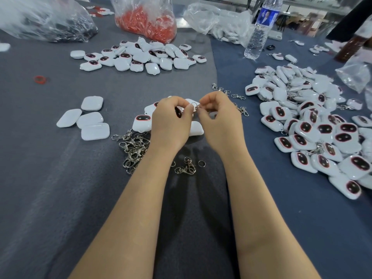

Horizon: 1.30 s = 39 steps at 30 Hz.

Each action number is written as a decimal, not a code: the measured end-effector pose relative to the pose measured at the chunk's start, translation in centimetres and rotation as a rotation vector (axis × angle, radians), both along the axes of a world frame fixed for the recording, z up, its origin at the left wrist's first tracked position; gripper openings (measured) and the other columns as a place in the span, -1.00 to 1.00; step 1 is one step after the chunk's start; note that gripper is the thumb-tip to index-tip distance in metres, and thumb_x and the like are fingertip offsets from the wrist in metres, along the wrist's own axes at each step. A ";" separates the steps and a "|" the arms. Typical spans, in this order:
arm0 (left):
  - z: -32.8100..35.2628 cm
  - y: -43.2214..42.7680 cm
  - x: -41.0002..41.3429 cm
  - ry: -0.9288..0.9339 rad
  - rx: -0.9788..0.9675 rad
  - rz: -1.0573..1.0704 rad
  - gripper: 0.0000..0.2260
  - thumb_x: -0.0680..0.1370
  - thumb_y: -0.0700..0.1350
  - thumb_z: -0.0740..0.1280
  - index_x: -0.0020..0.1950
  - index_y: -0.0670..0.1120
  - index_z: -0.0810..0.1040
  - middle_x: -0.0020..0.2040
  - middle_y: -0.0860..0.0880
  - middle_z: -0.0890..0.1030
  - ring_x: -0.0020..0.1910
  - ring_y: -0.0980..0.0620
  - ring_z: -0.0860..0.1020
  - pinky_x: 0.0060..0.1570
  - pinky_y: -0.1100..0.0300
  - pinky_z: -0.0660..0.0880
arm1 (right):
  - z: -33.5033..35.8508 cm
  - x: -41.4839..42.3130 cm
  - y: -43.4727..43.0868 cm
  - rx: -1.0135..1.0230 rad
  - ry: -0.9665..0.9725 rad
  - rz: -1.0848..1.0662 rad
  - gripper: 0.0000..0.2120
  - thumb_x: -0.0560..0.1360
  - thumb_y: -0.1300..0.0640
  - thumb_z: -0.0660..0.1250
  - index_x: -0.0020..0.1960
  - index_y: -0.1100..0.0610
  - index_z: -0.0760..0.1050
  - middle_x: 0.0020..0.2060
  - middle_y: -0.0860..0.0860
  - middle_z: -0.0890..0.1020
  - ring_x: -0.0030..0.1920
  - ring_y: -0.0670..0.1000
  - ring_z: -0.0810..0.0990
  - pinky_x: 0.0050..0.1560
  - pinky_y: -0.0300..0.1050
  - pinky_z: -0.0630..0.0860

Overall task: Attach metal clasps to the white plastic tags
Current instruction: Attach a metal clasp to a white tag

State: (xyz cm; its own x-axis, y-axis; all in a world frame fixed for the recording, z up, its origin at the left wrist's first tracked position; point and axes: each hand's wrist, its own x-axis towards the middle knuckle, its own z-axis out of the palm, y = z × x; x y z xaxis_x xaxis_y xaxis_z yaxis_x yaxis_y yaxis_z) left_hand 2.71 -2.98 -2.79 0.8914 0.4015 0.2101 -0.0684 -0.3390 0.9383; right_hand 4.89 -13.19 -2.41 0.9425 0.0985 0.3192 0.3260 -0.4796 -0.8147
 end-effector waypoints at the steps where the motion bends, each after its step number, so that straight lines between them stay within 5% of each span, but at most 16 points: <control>1: -0.2 0.0 0.0 -0.010 0.068 0.021 -0.93 0.55 -0.16 0.30 -0.11 -0.09 0.55 0.03 -0.07 0.57 -0.04 -0.03 0.54 0.06 0.17 0.42 | -0.1 0.1 -0.1 -0.036 0.007 -0.009 -0.84 0.50 0.26 0.25 -0.03 0.02 0.47 -0.11 -0.14 0.57 -0.12 -0.23 0.47 -0.17 -0.56 0.30; 4: -0.5 -0.1 -0.1 -0.032 0.225 0.062 -0.91 0.57 -0.15 0.27 -0.06 -0.14 0.55 0.12 -0.08 0.49 -0.10 0.06 0.41 -0.13 0.31 0.25 | -0.2 0.2 0.0 -0.058 0.003 -0.023 -0.87 0.51 0.22 0.27 -0.05 0.00 0.50 -0.08 -0.14 0.59 -0.05 -0.16 0.48 -0.15 -0.54 0.32; 8: -0.6 -0.3 -0.3 -0.036 0.319 0.046 -0.88 0.59 -0.14 0.22 -0.03 -0.15 0.52 0.20 -0.08 0.44 -0.05 0.04 0.42 -0.08 0.22 0.30 | -0.3 0.1 0.3 -0.080 -0.054 0.002 -0.92 0.51 0.17 0.32 -0.11 0.01 0.52 -0.19 -0.11 0.59 -0.13 -0.13 0.52 -0.17 -0.42 0.38; 15: -0.5 -0.4 -0.2 -0.072 0.261 0.033 -0.87 0.59 -0.13 0.24 -0.07 -0.15 0.51 0.10 0.00 0.41 -0.08 0.08 0.39 -0.14 0.28 0.24 | 0.1 0.0 0.3 0.136 0.057 0.016 -0.91 0.48 0.21 0.37 -0.16 0.05 0.51 -0.28 -0.08 0.57 -0.27 -0.18 0.50 -0.23 -0.41 0.42; 25: -0.2 -0.2 -0.2 -0.135 0.243 0.034 -0.85 0.58 -0.12 0.28 -0.05 -0.18 0.58 0.07 -0.03 0.46 -0.05 0.12 0.41 -0.14 0.40 0.24 | 0.7 -0.2 0.2 0.387 0.220 0.027 -0.87 0.46 0.28 0.38 -0.21 0.10 0.50 -0.28 0.13 0.59 -0.26 0.00 0.53 -0.06 0.02 0.54; 30: 0.0 -0.2 -0.2 -0.132 0.209 0.022 -0.92 0.54 -0.19 0.32 -0.06 -0.17 0.60 0.06 -0.02 0.48 -0.07 0.15 0.43 -0.11 0.63 0.20 | 0.7 -0.3 0.3 0.386 0.173 -0.012 -0.86 0.47 0.29 0.35 -0.20 0.09 0.49 -0.27 0.14 0.61 -0.26 0.02 0.54 -0.06 0.01 0.56; 35: 0.0 -0.2 -0.3 -0.129 0.207 0.031 -0.94 0.54 -0.21 0.31 -0.07 -0.16 0.58 0.04 0.02 0.44 -0.14 0.16 0.40 -0.15 0.62 0.22 | 0.6 -0.4 0.5 0.310 0.060 -0.006 -0.83 0.46 0.31 0.33 -0.19 0.06 0.45 -0.26 0.03 0.59 -0.26 -0.08 0.56 -0.26 -0.38 0.44; 39: -0.2 -0.1 -0.3 -0.118 0.236 0.035 -0.93 0.55 -0.21 0.30 -0.07 -0.16 0.57 0.06 0.01 0.44 -0.11 0.11 0.40 -0.20 0.56 0.24 | 0.5 -0.4 0.7 0.275 0.013 -0.009 -0.83 0.44 0.32 0.33 -0.20 0.07 0.47 -0.32 -0.07 0.55 -0.35 -0.21 0.46 -0.29 -0.44 0.39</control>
